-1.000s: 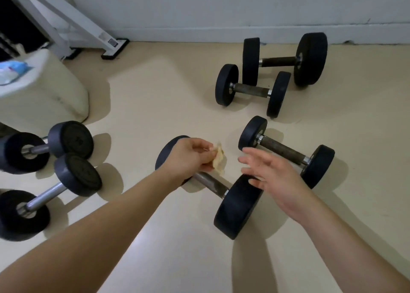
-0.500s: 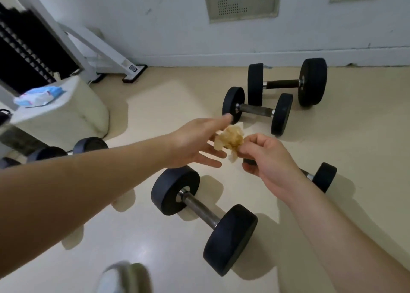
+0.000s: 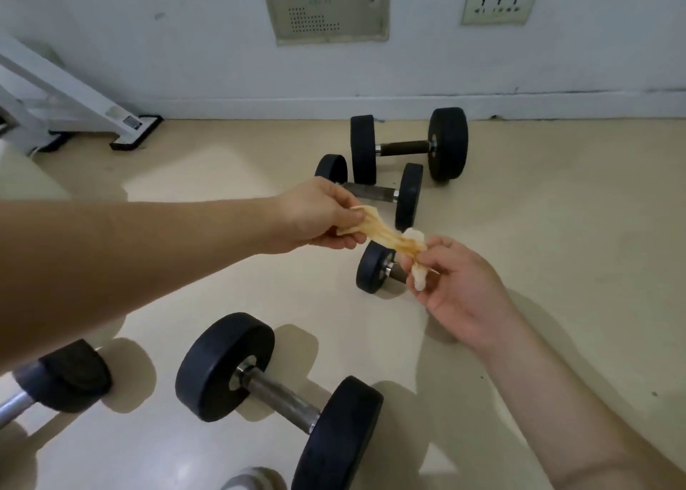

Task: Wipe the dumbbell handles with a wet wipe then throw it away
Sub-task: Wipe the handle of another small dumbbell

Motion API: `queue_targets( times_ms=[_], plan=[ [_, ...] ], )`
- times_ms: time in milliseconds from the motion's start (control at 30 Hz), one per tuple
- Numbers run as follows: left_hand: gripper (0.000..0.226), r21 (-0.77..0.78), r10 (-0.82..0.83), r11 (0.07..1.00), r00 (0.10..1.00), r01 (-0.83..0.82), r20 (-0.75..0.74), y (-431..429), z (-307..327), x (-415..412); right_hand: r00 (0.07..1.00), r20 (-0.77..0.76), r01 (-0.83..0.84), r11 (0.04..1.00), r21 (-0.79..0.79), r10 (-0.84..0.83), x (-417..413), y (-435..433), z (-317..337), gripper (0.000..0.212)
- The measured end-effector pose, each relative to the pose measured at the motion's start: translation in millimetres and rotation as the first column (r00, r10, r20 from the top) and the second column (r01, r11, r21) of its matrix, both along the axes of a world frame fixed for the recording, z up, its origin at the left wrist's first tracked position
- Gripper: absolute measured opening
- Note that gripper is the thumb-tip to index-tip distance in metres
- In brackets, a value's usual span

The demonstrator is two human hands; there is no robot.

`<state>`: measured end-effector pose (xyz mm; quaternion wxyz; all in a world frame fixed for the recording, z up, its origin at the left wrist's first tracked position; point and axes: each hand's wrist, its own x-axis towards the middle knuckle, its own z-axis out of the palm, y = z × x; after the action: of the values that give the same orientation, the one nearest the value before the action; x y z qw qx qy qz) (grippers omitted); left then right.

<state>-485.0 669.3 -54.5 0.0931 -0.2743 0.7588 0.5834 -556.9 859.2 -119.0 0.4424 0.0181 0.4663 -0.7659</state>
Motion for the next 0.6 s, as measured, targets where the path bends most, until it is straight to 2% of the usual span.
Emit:
queue_targets(
  times_ms=[33, 100, 200, 333, 400, 500, 600],
  plan=[
    [0.012, 0.021, -0.074, 0.997, 0.997, 0.073, 0.03, -2, 0, -7, 0.992, -0.123, -0.005, 0.992, 0.126, 0.02, -5, 4, 0, 0.021],
    [0.013, 0.06, -0.214, 0.976, 0.973, 0.21, 0.082, -6, 0, -18, 0.919, -0.347, -0.045, 0.926, 0.376, 0.186, -15, 13, 1, 0.031],
    [0.018, 0.058, -0.305, 0.952, 0.948, 0.3, 0.092, -13, -8, -33, 0.78, -0.44, -0.125, 0.8, 0.587, 0.445, -26, 16, 9, 0.027],
    [0.028, 0.037, -0.294, 0.955, 0.955, 0.293, 0.037, -13, -39, -54, 0.73, -0.458, -0.11, 0.749, 0.653, 0.507, -32, 8, 18, 0.009],
    [0.025, -0.035, -0.287, 0.957, 0.957, 0.288, 0.027, -15, -59, -61, 0.733, -0.446, -0.077, 0.713, 0.697, 0.514, -37, 3, 21, 0.007],
    [0.017, -0.207, -0.333, 0.918, 0.941, 0.338, 0.06, -20, -91, -67, 0.773, -0.44, 0.006, 0.689, 0.725, 0.456, -44, -4, 22, 0.009],
    [0.011, -0.229, -0.366, 0.9, 0.928, 0.371, 0.066, -23, -112, -75, 0.864, -0.373, 0.036, 0.698, 0.716, 0.339, -53, -16, 18, 0.011]
  ],
)
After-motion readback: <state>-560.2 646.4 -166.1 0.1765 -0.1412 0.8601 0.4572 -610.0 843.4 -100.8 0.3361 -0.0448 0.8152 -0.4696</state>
